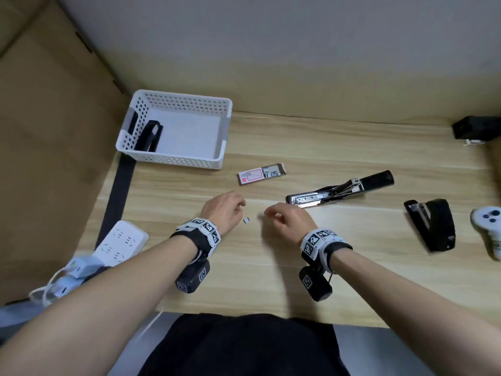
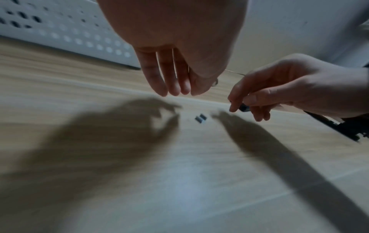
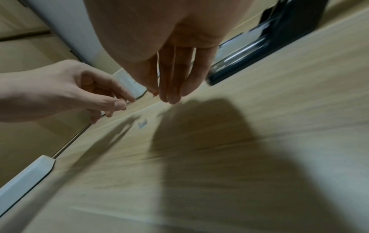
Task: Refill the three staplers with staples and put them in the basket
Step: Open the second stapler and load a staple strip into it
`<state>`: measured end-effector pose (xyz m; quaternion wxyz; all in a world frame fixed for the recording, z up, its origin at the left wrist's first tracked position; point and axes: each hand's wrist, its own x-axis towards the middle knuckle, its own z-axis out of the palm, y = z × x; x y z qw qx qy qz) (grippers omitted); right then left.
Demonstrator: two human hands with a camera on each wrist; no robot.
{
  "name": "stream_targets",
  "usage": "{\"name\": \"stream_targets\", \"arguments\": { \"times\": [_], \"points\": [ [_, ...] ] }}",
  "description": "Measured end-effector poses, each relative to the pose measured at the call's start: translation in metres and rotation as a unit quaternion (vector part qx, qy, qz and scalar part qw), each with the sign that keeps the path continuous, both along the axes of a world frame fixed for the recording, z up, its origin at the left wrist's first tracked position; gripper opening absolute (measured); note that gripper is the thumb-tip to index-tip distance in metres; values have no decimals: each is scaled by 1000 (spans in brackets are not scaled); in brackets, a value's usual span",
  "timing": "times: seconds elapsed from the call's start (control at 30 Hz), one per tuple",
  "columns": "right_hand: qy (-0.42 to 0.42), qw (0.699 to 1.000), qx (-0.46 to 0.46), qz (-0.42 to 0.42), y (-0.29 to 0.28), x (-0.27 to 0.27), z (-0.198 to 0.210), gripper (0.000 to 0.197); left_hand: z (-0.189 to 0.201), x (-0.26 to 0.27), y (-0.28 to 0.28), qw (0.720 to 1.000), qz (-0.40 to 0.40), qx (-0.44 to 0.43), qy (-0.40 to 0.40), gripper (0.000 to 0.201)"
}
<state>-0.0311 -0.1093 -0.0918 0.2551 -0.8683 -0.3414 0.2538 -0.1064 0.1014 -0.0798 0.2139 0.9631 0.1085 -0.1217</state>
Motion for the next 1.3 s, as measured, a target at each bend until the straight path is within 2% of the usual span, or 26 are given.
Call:
{"name": "stream_targets", "arguments": {
  "times": [0.17, 0.37, 0.47, 0.53, 0.67, 0.8, 0.97, 1.1, 1.3],
  "points": [
    [19, 999, -25, 10, 42, -27, -11, 22, -14, -39, 27, 999, 17, -16, 41, 22],
    [18, 995, -75, -57, 61, -34, -23, 39, -21, -59, 34, 997, 38, -45, 47, 23],
    [21, 995, -68, -76, 65, -31, -24, 34, -20, -59, 34, 997, 44, -56, 41, 22],
    [30, 994, -58, -83, 66, -28, -25, 24, -20, -58, 35, 996, 47, -66, 43, 22],
    [26, 997, -22, -63, 61, -25, -26, 11, -19, -55, 37, 994, 53, -81, 44, 24],
    [-20, 1000, -3, -19, 54, -23, -29, 15, -20, -52, 37, 993, 57, -90, 50, 25],
    [-65, 997, 15, -37, 52, -20, -33, 15, -22, -47, 35, 992, 58, -96, 56, 25],
    [-62, 997, 21, -45, 54, -17, -34, 19, -23, -44, 35, 991, 56, -101, 61, 25],
    [-12, 997, 43, -66, 34, -9, -28, 19, -18, -24, 23, 993, 18, -105, 47, 21]
  ]
}}
